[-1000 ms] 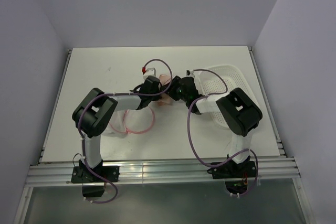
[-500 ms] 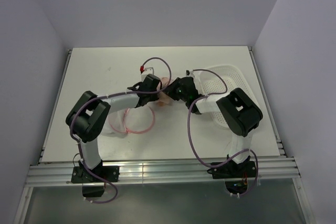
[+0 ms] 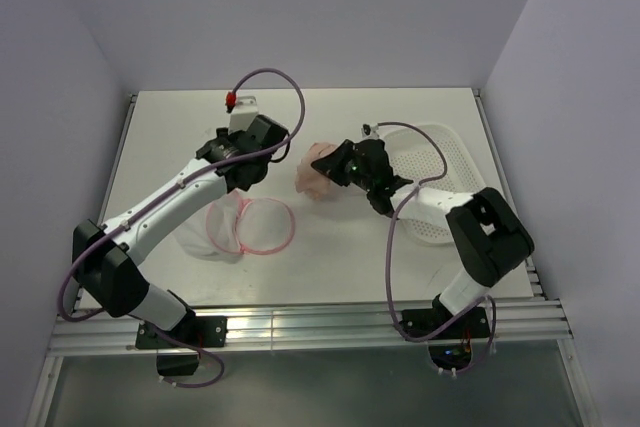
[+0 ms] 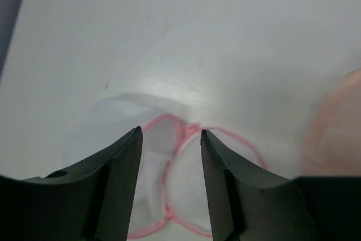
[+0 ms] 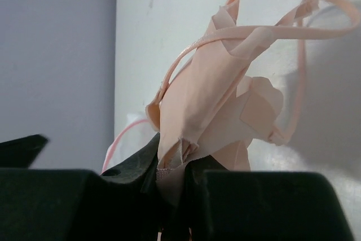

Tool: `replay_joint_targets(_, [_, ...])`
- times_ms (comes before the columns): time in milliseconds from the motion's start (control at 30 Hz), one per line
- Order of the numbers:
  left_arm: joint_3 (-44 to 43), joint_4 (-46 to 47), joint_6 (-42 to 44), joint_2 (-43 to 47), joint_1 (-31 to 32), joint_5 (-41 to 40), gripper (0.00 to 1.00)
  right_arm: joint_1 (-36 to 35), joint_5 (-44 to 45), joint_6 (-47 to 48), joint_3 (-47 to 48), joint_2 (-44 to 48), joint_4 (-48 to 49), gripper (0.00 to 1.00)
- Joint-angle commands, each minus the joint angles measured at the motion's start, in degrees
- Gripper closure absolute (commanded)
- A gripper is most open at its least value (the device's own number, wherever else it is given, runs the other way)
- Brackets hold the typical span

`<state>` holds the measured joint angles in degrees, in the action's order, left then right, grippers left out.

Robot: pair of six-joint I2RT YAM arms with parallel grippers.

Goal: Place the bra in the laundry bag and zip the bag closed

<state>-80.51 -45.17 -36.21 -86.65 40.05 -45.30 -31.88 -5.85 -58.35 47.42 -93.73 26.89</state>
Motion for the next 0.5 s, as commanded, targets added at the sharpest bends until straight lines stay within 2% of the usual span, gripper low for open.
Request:
replay_joint_targets(0, [3.59, -16.44, -3.34, 1.48, 0.03, -6.12, 0.47, -0.11, -5.21, 0.87, -1.97, 5.75, -1.49, 0.99])
replay_joint_targets(133, [8.51, -16.36, -3.17, 5.43, 0.03, -2.18, 0.45, -1.52, -8.04, 0.78, -4.00, 11.11, -1.05, 0.99])
replay_joint_targets(233, [9.93, -17.84, -3.08, 5.09, 0.11, -0.85, 0.46, -3.27, -8.30, 1.39, -4.00, 14.71, -3.16, 0.99])
replay_joint_targets(467, [14.59, -15.84, -2.20, 5.00, 0.02, 1.96, 0.43, -5.21, -9.27, -0.01, -6.63, 17.53, -2.37, 0.99])
